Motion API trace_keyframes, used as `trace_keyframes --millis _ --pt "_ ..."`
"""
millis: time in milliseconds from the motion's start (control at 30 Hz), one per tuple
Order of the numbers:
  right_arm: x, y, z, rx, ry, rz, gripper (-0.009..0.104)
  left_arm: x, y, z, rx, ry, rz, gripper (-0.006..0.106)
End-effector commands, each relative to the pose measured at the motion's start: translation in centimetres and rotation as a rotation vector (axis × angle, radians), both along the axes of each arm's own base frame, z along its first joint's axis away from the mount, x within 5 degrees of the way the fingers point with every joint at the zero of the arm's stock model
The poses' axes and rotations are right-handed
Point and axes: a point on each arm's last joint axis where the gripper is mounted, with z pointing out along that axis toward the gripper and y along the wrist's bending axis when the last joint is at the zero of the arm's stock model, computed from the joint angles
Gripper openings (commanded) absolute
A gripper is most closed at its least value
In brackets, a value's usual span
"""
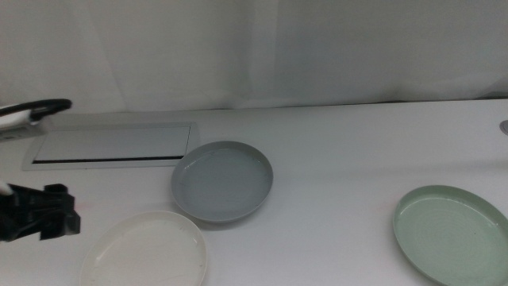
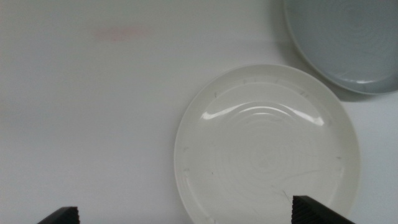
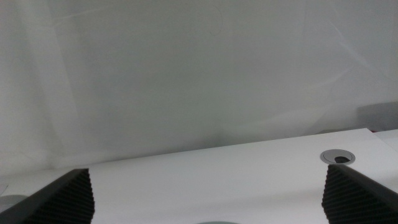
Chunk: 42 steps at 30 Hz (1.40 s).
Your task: Stack the three bowls on top of each other.
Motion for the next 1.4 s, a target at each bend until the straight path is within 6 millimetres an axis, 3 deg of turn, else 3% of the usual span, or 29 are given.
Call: trace_keyframes --millis 0,267,467,633,1000,1067,1200,1233,1267,1367 --pt "0.0 0.0 -1.1 -0.003 0.008 0.005 0.103 1.8 -0.1 -1.3 -0.001 0.014 0.001 0.087" --pt "0.0 0.1 -1.1 -0.005 0.006 0.006 0.103 4.9 0.0 -5.4 0.011 0.077 -0.016 0.087" --pt "0.0 0.1 -1.1 -0.013 0.005 0.006 0.103 4.5 0.3 -9.6 0.06 0.182 -0.052 0.087" --pt "0.0 0.1 -1.1 -0.013 0.005 0.006 0.103 4.1 0.3 -12.3 0.066 0.171 -0.085 0.087" --pt "0.0 0.1 -1.1 -0.013 0.005 0.006 0.103 4.8 0.3 -15.2 0.09 0.206 -0.168 0.085" --pt "0.0 0.1 -1.1 -0.013 0.005 0.006 0.103 4.8 0.3 -15.7 0.086 0.226 -0.168 0.078" --pt "0.0 0.1 -1.1 -0.013 0.005 0.006 0.103 4.9 0.2 -16.6 0.068 0.265 -0.147 0.023" --pt "0.0 0.1 -1.1 -0.013 0.005 0.006 0.103 4.9 0.1 -16.6 0.055 0.264 -0.135 0.006" --pt "0.0 0.1 -1.1 -0.013 0.005 0.006 0.103 4.9 0.0 -16.6 0.042 0.262 -0.125 -0.002" --pt "0.0 0.1 -1.1 -0.013 0.005 0.006 0.103 5.0 -0.2 -16.5 0.006 0.252 -0.088 -0.003"
